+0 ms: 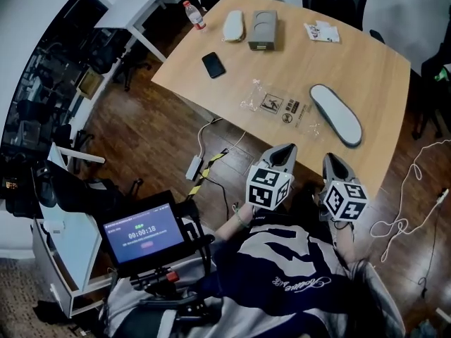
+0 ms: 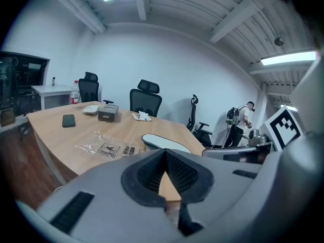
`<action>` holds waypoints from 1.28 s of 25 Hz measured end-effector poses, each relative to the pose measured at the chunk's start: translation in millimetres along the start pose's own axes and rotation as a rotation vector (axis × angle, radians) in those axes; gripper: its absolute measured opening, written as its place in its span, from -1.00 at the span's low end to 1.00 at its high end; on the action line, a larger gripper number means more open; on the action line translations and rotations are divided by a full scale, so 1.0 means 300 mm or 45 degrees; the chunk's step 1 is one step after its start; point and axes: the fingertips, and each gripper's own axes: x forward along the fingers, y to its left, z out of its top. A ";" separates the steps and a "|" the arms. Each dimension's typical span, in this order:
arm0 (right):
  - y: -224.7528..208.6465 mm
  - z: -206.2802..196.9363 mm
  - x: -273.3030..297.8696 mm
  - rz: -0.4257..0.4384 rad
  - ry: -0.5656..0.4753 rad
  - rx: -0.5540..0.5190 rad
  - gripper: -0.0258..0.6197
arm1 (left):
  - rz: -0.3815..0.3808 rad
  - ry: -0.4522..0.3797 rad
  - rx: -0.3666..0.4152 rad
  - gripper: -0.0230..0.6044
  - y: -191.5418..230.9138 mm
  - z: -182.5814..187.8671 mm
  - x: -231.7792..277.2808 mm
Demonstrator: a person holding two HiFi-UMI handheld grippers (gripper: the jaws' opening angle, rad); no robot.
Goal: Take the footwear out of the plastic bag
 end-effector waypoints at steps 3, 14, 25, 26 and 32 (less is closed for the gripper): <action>0.061 -0.054 -0.047 -0.028 -0.001 0.013 -0.95 | -0.025 0.008 0.007 -0.92 0.003 -0.037 -0.066; 0.110 -0.143 -0.169 -0.087 0.038 -0.025 -0.96 | -0.108 0.036 -0.048 -0.92 -0.064 -0.083 -0.107; 0.081 -0.195 -0.312 -0.044 0.057 -0.023 -0.96 | -0.114 0.022 -0.040 -0.92 -0.233 -0.113 -0.145; 0.076 -0.198 -0.320 -0.039 0.062 -0.027 -0.96 | -0.113 0.022 -0.040 -0.92 -0.246 -0.115 -0.146; 0.058 -0.218 -0.356 -0.012 0.069 -0.037 -0.96 | -0.085 0.019 -0.050 -0.92 -0.283 -0.128 -0.151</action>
